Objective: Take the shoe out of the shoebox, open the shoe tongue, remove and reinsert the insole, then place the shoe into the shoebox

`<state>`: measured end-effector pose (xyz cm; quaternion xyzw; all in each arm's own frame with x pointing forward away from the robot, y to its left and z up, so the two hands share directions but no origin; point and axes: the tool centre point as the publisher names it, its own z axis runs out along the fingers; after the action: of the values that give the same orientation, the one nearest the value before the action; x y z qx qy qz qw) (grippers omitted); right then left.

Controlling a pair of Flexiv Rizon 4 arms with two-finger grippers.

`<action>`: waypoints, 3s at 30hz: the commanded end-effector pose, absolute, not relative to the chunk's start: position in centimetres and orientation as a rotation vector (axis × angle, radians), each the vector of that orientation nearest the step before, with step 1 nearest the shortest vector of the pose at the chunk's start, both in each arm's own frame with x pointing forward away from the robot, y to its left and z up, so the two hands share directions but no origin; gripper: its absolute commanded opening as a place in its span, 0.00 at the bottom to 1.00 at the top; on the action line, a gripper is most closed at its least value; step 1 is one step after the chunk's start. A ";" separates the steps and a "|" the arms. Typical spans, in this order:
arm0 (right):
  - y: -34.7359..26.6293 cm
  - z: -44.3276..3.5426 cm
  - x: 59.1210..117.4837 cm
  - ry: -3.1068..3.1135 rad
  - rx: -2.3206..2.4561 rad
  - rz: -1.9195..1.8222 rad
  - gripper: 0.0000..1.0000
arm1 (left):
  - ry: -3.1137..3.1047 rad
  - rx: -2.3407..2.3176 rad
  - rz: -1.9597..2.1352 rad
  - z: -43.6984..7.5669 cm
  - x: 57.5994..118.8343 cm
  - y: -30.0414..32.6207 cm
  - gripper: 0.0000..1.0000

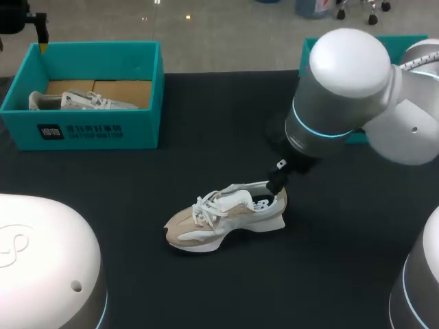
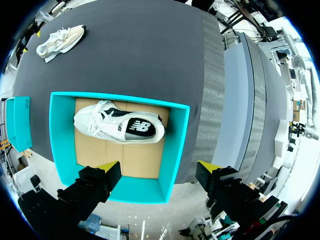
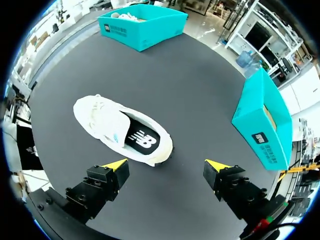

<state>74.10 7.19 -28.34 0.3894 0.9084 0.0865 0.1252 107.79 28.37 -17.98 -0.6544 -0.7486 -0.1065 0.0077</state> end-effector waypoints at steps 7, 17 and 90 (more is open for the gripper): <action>4.5 -27.8 74.2 2.805 -0.203 0.489 1.00 | -2.338 -2.044 -0.335 -17.9 107.7 28.4 1.00; 4.5 -27.8 74.2 2.805 -0.203 0.489 1.00 | -2.338 -2.044 -0.335 -17.9 107.7 28.4 1.00; -4.9 -35.8 75.1 2.560 -0.018 1.563 1.00 | -2.338 -2.044 -0.335 -17.9 107.7 28.4 1.00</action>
<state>75.06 -4.94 -35.81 -0.0063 0.8506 0.5210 0.0710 107.79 28.37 -17.98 -0.6544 -0.7486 -0.1065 0.0077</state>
